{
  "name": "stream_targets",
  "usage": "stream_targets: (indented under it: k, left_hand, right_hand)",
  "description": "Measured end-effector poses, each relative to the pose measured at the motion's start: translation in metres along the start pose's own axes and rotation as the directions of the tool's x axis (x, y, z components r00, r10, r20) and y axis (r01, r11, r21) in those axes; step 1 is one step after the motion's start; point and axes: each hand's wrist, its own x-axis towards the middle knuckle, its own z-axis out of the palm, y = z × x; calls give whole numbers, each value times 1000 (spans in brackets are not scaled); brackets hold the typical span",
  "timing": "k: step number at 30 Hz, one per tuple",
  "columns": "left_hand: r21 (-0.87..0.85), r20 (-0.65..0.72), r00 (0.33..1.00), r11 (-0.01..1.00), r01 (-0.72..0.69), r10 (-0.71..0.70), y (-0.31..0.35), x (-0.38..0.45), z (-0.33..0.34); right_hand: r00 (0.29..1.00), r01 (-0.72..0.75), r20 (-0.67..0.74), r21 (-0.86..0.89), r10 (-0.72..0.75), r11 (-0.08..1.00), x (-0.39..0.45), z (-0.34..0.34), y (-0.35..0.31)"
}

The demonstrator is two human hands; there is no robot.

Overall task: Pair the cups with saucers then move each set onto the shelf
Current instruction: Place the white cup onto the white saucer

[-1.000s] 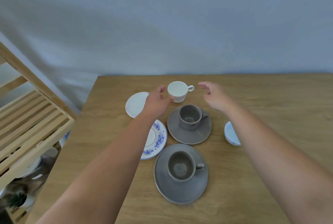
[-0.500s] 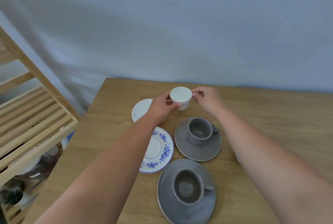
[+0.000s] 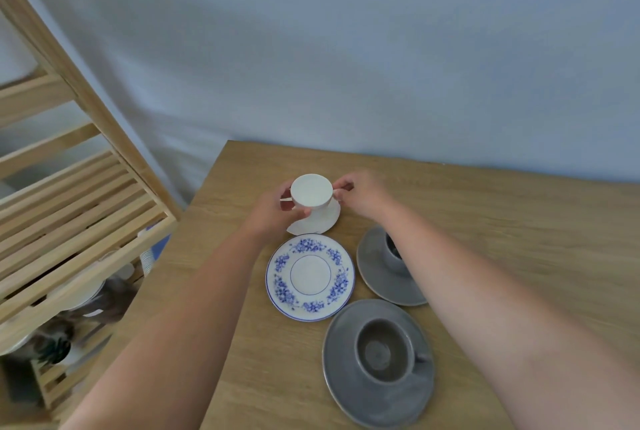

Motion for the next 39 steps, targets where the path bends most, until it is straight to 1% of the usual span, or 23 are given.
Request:
stream_targets:
  k: [5,7,8,10,11,12,13,15,17,18,19,21,24,27,29,31,34,37,39]
  left_hand:
    - [-58,-6,1000,998,13,-13,-3,-8,0]
    - [-43,-14,1000,999,19,-20,1,-13,2]
    - [1,-37,999,1000,26,-26,5,-15,4]
    - [172,-119,993,985,7,14,17,-22,9]
    - [240,-151,986,970,-38,76,25,-26,13]
    - [267,-158,976,958,-102,147,36,-31,19]
    - [264,-137,968,950,-167,208,46,-36,27]
    - [263,-38,950,921,-289,309,67,-47,47]
    - [204,92,928,906,-372,361,83,-56,73]
    - [141,162,919,913,-382,359,89,-60,86]
    - [89,236,907,922,-376,348,94,-64,98]
    - [70,377,864,921,-384,332,100,-69,122]
    - [169,547,781,873,-457,303,111,-71,154]
    - [327,681,692,745,-581,241,126,-74,182]
    - [418,731,663,662,-623,163,135,-78,197]
    - [475,747,659,622,-622,88,140,-82,208]
    - [473,749,658,635,-611,74,138,-83,218]
    - [439,751,649,641,-630,123,137,-87,211]
    - [378,730,660,698,-608,178,135,-90,196]
  right_hand:
    - [1000,2,-9,46,-2,999,-7,4,-3]
    - [1000,17,26,-4,-17,1000,-12,2,-7]
    - [999,15,43,-30,-14,999,-15,0,-9]
    - [1000,16,24,-41,-15,999,-23,-10,-10]
    - [999,30,-19,-53,-31,998,-28,-17,-8]
    - [996,50,-72,-71,-55,996,-36,-27,-6]
    - [990,61,-124,-80,-71,995,-45,-37,-1]
    - [976,52,-209,-78,-67,996,-69,-60,14]
    - [969,4,-246,-33,-12,999,-98,-82,36]
    - [969,-29,-244,21,34,999,-114,-91,49]
    - [968,-67,-236,89,87,994,-131,-99,63]
    - [961,-143,-205,196,183,970,-165,-113,90]
    - [958,-238,-95,276,272,931,-211,-123,123]
    - [948,-304,1,284,317,909,-238,-119,144]
    - [937,-336,9,288,349,896,-246,-108,152]
    - [933,-333,-20,328,359,884,-246,-97,162]
    - [940,-264,-102,384,325,885,-245,-82,175]
    - [932,-243,-150,419,330,875,-247,-83,164]
    - [944,-219,-140,406,298,887,-246,-88,152]
